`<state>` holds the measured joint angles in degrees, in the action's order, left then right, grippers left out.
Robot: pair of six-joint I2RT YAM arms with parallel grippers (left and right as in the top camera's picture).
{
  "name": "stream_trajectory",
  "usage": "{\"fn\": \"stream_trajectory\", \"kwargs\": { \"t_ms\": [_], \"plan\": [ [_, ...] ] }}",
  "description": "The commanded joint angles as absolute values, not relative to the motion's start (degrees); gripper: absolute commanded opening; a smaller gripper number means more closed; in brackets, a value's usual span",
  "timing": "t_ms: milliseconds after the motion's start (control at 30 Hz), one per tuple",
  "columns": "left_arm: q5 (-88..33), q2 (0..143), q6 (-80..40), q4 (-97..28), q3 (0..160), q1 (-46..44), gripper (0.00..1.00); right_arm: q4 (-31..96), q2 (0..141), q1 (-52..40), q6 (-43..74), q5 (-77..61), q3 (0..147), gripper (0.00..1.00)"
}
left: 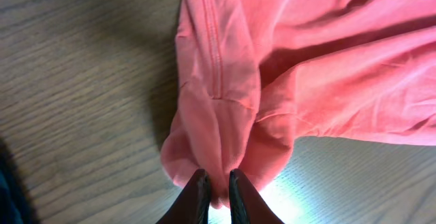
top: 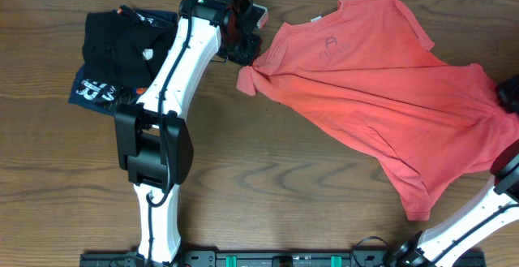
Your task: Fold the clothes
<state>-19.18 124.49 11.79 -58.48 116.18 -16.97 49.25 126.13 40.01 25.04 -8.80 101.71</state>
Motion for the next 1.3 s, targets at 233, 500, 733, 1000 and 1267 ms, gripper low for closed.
{"fn": "stream_trajectory", "kwargs": {
  "t_ms": [233,500,733,1000,1267],
  "plan": [
    [-20.5,122.8,11.5,-58.4,117.5,-16.7,0.14,71.7,112.8,41.7,18.9,-12.2,108.4,0.12],
    [-20.5,122.8,11.5,-58.5,117.5,-16.7,0.15,68.9,112.8,44.0,22.7,-0.9,93.1,0.26],
    [-20.6,122.8,11.5,-58.4,117.5,-16.7,0.17,62.3,112.8,50.2,20.8,-2.0,84.0,0.54],
    [-20.5,122.8,11.5,-58.4,117.5,-16.7,0.17,52.1,112.8,51.8,21.2,-2.3,73.4,0.53],
    [-20.5,122.8,11.5,-58.4,117.5,-16.7,0.17,47.5,112.8,51.7,21.1,-6.3,71.5,0.33]
  ]
}}
